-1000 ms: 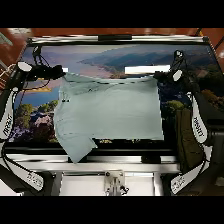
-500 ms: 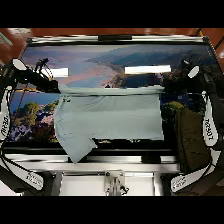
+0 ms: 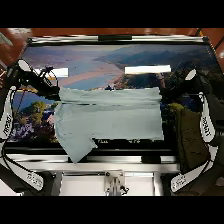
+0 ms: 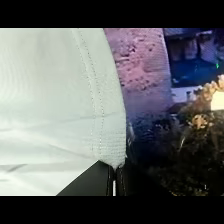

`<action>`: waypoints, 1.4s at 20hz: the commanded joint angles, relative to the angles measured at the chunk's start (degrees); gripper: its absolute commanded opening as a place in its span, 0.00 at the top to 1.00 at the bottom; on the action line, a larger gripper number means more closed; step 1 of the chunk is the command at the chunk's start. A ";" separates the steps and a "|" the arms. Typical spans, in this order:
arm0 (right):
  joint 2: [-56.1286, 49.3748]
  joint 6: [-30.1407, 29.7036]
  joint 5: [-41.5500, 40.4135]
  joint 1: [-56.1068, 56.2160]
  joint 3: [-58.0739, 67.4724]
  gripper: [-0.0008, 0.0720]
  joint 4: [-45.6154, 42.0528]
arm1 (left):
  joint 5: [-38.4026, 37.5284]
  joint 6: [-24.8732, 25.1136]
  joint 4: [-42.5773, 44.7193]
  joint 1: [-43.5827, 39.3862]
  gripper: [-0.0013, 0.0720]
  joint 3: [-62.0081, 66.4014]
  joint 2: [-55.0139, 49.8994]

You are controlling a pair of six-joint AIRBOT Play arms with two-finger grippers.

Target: Fold the shirts.

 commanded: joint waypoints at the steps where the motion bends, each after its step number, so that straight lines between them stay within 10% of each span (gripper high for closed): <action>1: -0.13 0.50 4.52 0.09 -0.02 0.90 1.33 | -1.18 -1.22 0.63 0.13 0.94 0.07 -0.33; 11: -0.13 -1.99 8.68 -0.76 -0.02 0.88 8.39 | -1.51 -1.20 0.37 1.33 0.92 0.07 -1.86; 13: 0.13 -2.71 9.20 -0.94 0.04 0.39 8.39 | -2.34 -1.27 0.37 0.98 0.47 0.09 -2.12; 15: 1.53 -3.48 11.32 -1.95 0.04 0.34 8.33 | -3.80 -2.10 0.42 1.18 0.33 0.26 -1.53; 22: 12.81 -6.51 25.86 -9.51 -2.71 0.34 -9.46 | -10.34 -9.60 -5.33 2.01 0.45 -6.45 7.74; 28: 23.19 -12.59 16.61 -16.61 -17.97 0.34 -2.05 | 5.25 -9.49 -10.97 5.81 0.45 -49.42 34.91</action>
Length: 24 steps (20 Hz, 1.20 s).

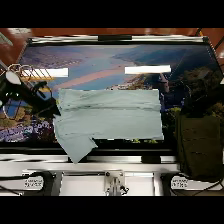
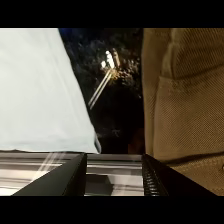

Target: Fold the shirts.

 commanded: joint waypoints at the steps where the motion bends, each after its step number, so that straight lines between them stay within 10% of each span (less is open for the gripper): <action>1: 3.89 -3.63 -3.76 -3.67 -7.45 0.34 3.78 | 8.28 2.56 -7.13 4.90 0.45 -22.80 15.13; 13: 3.82 -4.81 -6.86 -3.96 -9.88 0.34 10.29 | 14.88 15.08 -5.88 13.07 0.45 -39.93 21.44; 24: 3.82 -2.01 -7.72 -3.98 -9.88 0.34 10.84 | 29.24 12.61 -6.43 2.08 0.47 -41.11 17.03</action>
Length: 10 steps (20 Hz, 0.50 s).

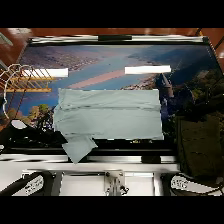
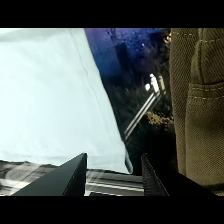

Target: Fold the shirts.

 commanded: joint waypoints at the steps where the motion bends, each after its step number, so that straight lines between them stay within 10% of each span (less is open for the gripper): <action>1: 0.04 0.48 -0.02 -0.02 -0.02 0.34 0.02 | 6.10 -1.27 0.87 -2.21 0.48 -0.59 -1.27; 4: 0.04 0.44 0.79 -0.02 -0.42 0.34 -0.07 | 5.31 -1.25 0.87 -2.16 0.89 -0.72 -1.97; 5: 0.04 -1.14 2.78 -0.04 -1.77 0.16 -0.11 | 4.90 -0.81 0.87 -2.16 0.94 -0.70 -1.79; 10: 0.04 -5.60 5.22 -0.09 -15.56 0.14 1.18 | -0.52 3.50 0.87 -2.16 0.94 1.36 -1.79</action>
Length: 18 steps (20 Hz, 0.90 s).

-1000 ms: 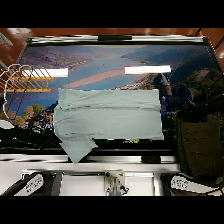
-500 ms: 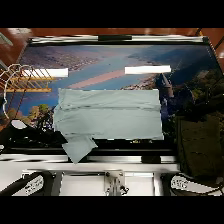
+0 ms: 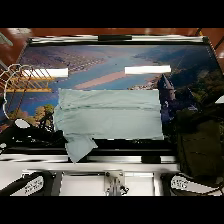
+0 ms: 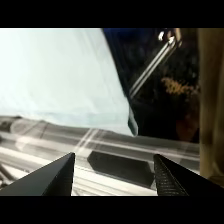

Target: Fold the shirts.

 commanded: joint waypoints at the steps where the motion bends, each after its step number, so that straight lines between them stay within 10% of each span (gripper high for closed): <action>1: 0.02 -1.86 -1.36 -0.04 -7.82 0.14 0.74 | -4.50 2.19 0.09 0.02 0.94 1.73 -0.02; 18: 0.02 2.08 -17.64 2.34 -16.26 0.31 5.77 | -7.21 4.35 0.11 0.02 0.93 4.04 -0.04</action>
